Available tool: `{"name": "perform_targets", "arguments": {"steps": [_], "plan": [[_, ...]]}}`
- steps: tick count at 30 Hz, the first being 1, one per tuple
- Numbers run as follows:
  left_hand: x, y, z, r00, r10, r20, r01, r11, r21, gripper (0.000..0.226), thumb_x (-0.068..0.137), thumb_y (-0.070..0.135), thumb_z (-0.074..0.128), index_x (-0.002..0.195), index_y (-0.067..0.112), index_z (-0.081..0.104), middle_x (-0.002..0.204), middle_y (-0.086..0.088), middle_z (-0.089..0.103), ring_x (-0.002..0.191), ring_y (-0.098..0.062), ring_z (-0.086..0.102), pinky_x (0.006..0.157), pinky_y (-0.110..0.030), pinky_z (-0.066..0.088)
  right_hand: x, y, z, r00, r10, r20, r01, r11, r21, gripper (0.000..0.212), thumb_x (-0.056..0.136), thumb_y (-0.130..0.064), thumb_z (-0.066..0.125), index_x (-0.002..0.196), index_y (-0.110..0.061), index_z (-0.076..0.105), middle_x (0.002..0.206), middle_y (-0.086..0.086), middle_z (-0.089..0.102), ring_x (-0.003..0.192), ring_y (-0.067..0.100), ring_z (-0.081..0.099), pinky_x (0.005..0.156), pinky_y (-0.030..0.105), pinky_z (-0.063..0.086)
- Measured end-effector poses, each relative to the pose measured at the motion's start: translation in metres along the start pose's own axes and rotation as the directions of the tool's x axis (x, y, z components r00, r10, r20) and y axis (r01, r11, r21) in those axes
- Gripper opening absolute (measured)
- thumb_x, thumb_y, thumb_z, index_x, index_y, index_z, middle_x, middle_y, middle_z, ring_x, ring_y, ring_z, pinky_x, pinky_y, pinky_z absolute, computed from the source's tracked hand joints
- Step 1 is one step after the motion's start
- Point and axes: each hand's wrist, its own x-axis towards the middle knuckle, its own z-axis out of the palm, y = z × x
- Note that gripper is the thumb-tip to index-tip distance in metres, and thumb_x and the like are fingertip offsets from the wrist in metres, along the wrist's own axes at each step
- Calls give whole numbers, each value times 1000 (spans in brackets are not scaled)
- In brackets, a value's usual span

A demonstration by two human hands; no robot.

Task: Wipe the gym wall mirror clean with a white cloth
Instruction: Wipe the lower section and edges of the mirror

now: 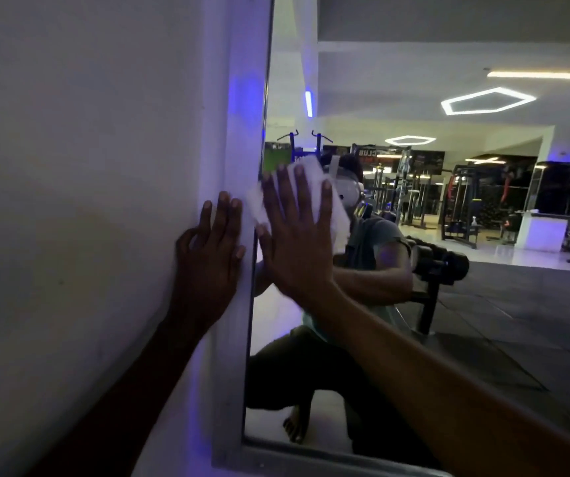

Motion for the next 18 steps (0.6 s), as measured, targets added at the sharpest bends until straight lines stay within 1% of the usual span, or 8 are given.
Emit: {"name": "perform_targets", "arguments": {"steps": [3, 6, 8, 10, 12, 14, 16, 18], "plan": [[-51, 1, 5, 999, 16, 31, -18, 998, 61, 63, 105, 20, 37, 165, 5, 26, 172, -18, 24, 155, -38, 34, 103, -48, 40, -92, -23, 16, 994, -39, 98, 32, 997, 73, 74, 106, -39, 43, 169, -13, 13, 177, 11, 2, 164, 32, -4, 129, 63, -5], [-86, 2, 8, 996, 21, 90, -26, 998, 56, 70, 99, 15, 45, 165, 4, 24, 172, -19, 23, 156, -38, 31, 105, -49, 36, -186, -37, 32, 976, -95, 196, 90, 995, 34, 76, 104, -40, 49, 169, -16, 19, 178, 9, 0, 164, 30, 1, 129, 60, -4], [-105, 8, 11, 993, -18, 120, 14, 999, 31, 68, 101, 19, 41, 166, 6, 23, 173, -17, 22, 157, -36, 29, 107, -50, 34, -228, -40, 37, 964, -122, 236, 116, 992, 39, 74, 102, -38, 52, 168, -16, 25, 178, 7, 5, 164, 28, 8, 130, 58, -1], [-135, 20, 18, 988, -49, 148, 48, 999, 7, 68, 102, 22, 39, 166, 6, 23, 173, -16, 21, 157, -34, 28, 109, -50, 33, -252, -35, 36, 960, -128, 248, 112, 991, 77, 71, 103, -37, 49, 167, -17, 26, 178, 5, 10, 164, 26, 12, 130, 58, 7], [-172, 28, 26, 982, -71, 175, 68, 997, 21, 70, 102, 25, 40, 166, 5, 19, 173, -16, 19, 157, -34, 28, 112, -51, 32, -274, -19, 32, 970, -59, 238, 35, 994, 104, 71, 104, -38, 47, 168, -19, 23, 178, 4, 9, 163, 26, 13, 130, 58, 8], [-204, 34, 34, 974, -94, 207, 89, 996, 30, 74, 102, 27, 41, 166, 3, 12, 174, -17, 13, 157, -36, 29, 113, -52, 32, -302, 11, 22, 969, 83, 232, -97, 994, 53, 74, 103, -42, 44, 169, -19, 18, 178, 4, 6, 164, 27, 9, 130, 56, 0], [-221, 37, 39, 971, -98, 218, 100, 995, 1, 77, 102, 27, 42, 166, 3, 7, 174, -16, 7, 157, -36, 28, 115, -52, 31, -331, 43, 9, 949, 213, 232, -208, 977, -46, 75, 105, -46, 38, 169, -16, 15, 177, 10, 7, 163, 33, 10, 128, 61, 1], [-225, 37, 43, 972, -97, 216, 104, 994, -20, 78, 103, 27, 41, 166, 4, 3, 175, -14, 0, 158, -36, 26, 116, -52, 30, -342, 44, 9, 916, 334, 224, -313, 942, -125, 78, 105, -51, 36, 169, -12, 13, 176, 17, 8, 162, 40, 10, 126, 69, 4]]}}
